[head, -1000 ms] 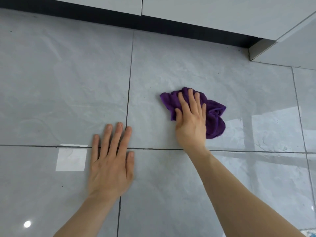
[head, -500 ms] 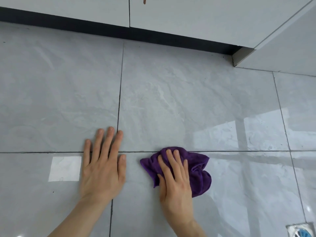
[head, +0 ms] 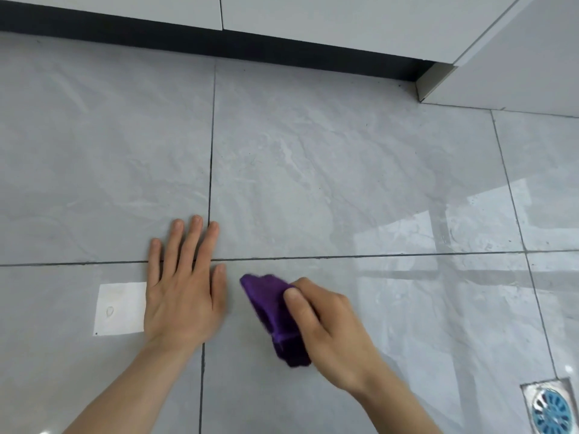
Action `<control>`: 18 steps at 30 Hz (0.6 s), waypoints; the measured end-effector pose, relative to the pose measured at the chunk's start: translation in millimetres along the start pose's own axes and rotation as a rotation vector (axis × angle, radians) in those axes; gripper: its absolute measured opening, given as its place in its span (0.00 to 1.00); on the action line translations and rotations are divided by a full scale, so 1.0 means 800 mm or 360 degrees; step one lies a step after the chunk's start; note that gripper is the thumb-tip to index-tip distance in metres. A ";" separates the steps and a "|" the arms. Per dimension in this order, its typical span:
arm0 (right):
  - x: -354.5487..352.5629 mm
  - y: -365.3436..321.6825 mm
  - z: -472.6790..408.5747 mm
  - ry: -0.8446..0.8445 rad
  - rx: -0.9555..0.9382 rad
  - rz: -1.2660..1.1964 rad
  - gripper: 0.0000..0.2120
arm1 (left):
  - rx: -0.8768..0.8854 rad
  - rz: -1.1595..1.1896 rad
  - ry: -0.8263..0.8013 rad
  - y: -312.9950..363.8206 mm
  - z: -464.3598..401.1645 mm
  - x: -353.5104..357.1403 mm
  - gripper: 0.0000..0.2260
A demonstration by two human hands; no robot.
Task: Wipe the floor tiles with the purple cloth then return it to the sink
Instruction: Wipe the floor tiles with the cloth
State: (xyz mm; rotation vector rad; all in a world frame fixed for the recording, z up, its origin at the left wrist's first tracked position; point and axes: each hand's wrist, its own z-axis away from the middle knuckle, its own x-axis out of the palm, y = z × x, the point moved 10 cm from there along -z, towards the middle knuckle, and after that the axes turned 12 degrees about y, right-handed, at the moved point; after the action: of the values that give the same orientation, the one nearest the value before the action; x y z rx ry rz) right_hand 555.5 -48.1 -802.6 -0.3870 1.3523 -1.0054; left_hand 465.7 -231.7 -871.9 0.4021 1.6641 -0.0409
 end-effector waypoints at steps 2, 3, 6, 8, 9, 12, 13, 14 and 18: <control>0.008 -0.011 0.003 0.0021 -0.0305 0.0409 0.09 | 0.0002 -0.0007 -0.0007 0.000 0.000 0.001 0.29; 0.003 -0.010 0.007 0.0168 -0.0398 0.0537 0.08 | 0.0010 -0.0016 -0.0007 0.000 0.000 0.001 0.28; -0.014 0.016 0.022 0.0568 -0.0267 0.0494 0.23 | 0.0021 -0.0021 0.0001 0.000 -0.001 0.001 0.28; 0.010 0.024 0.038 0.0485 -0.0404 0.0578 0.26 | 0.0024 -0.0021 0.0011 -0.001 0.000 0.001 0.28; 0.027 0.027 0.045 0.0400 -0.0512 0.0623 0.26 | 0.0024 -0.0025 0.0010 -0.001 -0.001 0.001 0.28; 0.056 0.033 0.042 0.0256 -0.0701 0.0701 0.26 | 0.0024 -0.0037 0.0010 -0.001 -0.001 0.002 0.29; 0.063 0.033 0.036 0.0226 -0.0764 0.0734 0.26 | 0.0027 -0.0038 0.0009 0.000 -0.001 0.002 0.29; 0.070 0.030 0.031 0.0194 -0.0830 0.0767 0.26 | 0.0027 -0.0037 0.0003 0.000 -0.001 0.002 0.29; 0.084 0.017 0.003 0.0177 -0.0973 0.0803 0.24 | 0.0022 -0.0031 -0.0006 0.001 -0.002 0.001 0.28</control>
State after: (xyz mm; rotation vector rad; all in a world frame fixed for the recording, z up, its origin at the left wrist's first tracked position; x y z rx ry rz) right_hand 556.0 -93.3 -853.9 -0.4131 1.7374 -0.1840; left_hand 464.5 -230.0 -872.2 0.3964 1.6645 -0.0677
